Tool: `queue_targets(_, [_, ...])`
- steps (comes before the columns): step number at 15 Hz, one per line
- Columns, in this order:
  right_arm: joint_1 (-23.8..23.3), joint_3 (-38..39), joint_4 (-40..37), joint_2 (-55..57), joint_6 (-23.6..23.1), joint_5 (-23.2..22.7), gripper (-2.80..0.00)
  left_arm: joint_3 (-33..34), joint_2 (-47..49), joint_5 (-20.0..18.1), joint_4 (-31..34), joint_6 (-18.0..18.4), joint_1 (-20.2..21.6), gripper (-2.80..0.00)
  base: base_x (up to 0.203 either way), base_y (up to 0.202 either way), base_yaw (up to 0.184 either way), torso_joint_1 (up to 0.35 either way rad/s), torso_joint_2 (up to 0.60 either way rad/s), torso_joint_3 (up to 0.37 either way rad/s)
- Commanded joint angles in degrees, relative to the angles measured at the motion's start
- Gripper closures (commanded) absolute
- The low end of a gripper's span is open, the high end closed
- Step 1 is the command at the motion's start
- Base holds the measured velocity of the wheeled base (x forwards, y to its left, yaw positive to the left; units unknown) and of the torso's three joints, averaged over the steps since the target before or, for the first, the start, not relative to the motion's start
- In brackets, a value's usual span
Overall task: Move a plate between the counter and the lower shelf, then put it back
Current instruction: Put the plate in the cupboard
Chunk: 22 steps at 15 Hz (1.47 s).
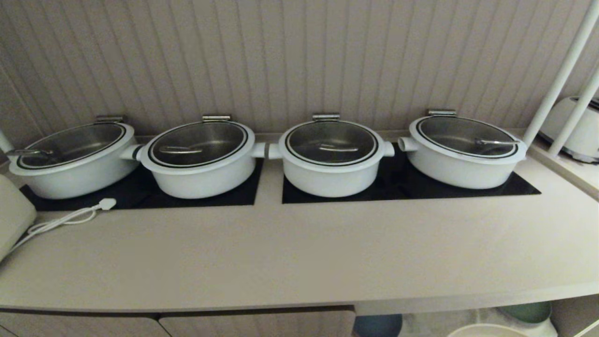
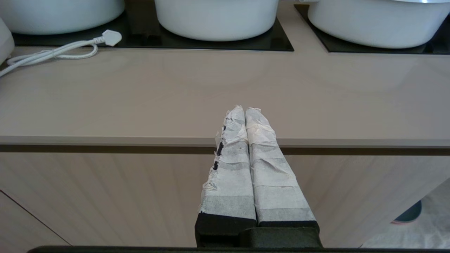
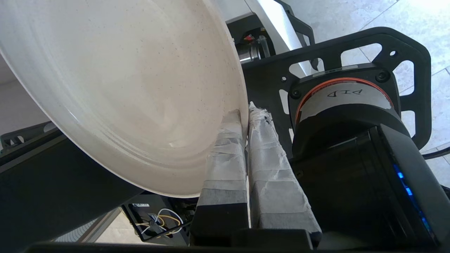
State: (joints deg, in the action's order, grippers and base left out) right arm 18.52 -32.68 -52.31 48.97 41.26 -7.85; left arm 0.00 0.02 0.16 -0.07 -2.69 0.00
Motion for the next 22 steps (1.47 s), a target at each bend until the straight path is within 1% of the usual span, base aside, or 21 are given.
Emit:
queue_targets(1, [0.0, -0.8, -0.2, 0.4, 0.2, -0.1, 0.0, 0.0, 0.0, 0.0, 0.0, 0.0, 0.0, 0.0, 0.0, 0.0, 0.0, 0.0, 0.0, 0.0])
queue_targets(22, [1.7, -0.6, -0.5, 0.7, 0.4, -0.3, 0.0, 0.0, 0.0, 0.0, 0.0, 0.0, 0.0, 0.0, 0.0, 0.0, 0.0, 0.0, 0.0, 0.0])
